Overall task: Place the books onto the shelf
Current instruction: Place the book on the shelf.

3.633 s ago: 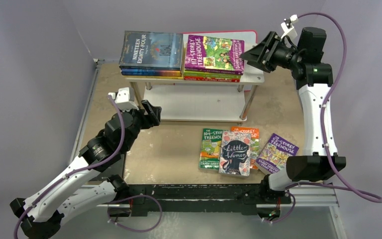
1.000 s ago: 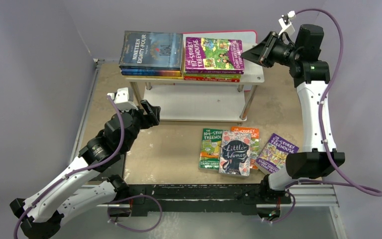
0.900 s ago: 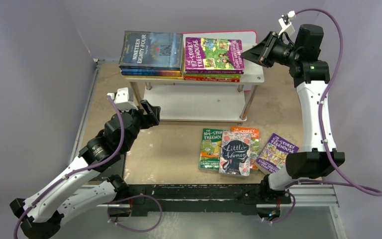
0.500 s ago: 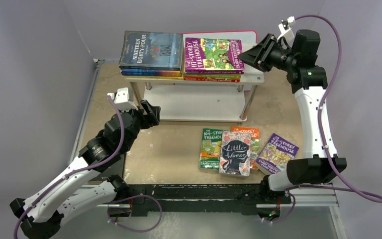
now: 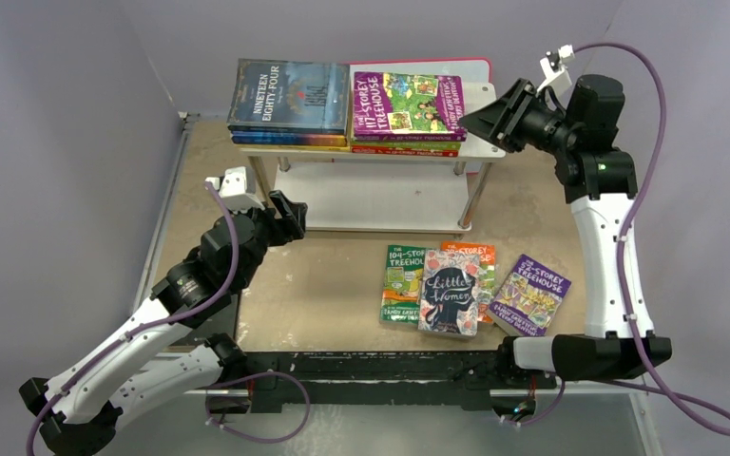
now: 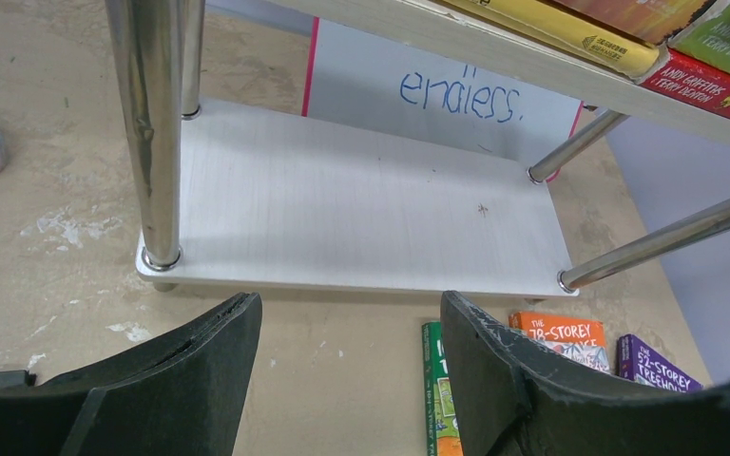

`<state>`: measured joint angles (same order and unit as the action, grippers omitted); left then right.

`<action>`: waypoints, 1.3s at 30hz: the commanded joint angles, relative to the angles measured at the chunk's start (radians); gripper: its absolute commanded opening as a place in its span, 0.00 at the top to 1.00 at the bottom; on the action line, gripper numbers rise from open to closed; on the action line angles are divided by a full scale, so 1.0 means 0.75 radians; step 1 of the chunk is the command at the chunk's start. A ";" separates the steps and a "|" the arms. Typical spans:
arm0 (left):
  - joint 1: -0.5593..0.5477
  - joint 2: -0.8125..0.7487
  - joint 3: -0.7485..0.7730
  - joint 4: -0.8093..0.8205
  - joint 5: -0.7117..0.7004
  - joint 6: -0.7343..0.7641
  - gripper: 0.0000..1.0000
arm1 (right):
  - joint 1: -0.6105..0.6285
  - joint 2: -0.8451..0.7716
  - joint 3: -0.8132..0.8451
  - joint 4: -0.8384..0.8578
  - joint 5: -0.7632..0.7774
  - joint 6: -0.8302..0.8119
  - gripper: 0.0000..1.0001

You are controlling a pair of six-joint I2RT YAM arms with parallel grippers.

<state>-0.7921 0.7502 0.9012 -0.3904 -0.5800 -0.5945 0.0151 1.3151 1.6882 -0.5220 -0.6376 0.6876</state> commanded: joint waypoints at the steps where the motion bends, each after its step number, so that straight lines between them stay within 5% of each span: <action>1: 0.003 -0.004 -0.007 0.039 -0.002 -0.022 0.32 | 0.007 -0.010 -0.051 0.065 -0.073 0.008 0.57; 8: 0.003 -0.003 -0.009 0.039 -0.003 -0.023 0.32 | 0.008 -0.020 -0.087 0.102 -0.126 0.030 0.78; 23: 0.003 0.007 0.023 0.152 0.048 -0.030 0.33 | 0.007 -0.046 -0.109 0.106 -0.090 0.043 0.65; 28: 0.003 0.131 0.192 0.442 0.222 -0.047 0.50 | 0.008 -0.070 -0.103 0.100 -0.028 -0.002 0.57; 39: 0.003 0.549 0.525 0.593 0.393 -0.054 0.78 | 0.007 -0.114 -0.116 0.187 -0.033 -0.046 0.54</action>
<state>-0.7921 1.1183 1.2278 -0.0368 -0.3412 -0.6205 0.0151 1.2648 1.5967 -0.4461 -0.6647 0.6834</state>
